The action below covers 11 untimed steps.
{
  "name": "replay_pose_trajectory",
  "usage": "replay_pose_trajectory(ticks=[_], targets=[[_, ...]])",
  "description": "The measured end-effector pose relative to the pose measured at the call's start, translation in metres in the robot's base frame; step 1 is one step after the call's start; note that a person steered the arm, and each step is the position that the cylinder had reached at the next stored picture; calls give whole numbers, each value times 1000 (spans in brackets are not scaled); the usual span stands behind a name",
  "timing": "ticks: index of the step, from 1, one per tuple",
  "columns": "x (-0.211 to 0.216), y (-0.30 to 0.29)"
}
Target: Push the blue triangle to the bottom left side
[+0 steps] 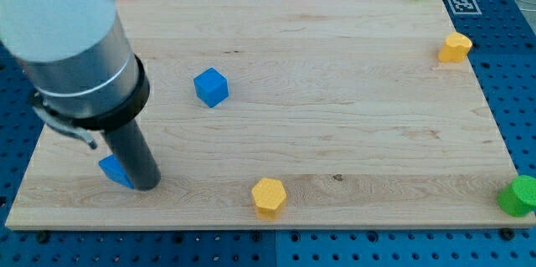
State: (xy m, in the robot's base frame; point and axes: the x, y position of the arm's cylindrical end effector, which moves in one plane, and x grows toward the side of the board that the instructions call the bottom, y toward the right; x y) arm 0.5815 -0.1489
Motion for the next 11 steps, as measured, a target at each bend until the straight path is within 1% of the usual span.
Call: replay_pose_trajectory(ticks=[2, 3, 4, 5, 6, 7, 11], targets=[[-1, 11], [-19, 31], [-24, 44], [-24, 44], [-24, 38], [-24, 19], [-24, -69]])
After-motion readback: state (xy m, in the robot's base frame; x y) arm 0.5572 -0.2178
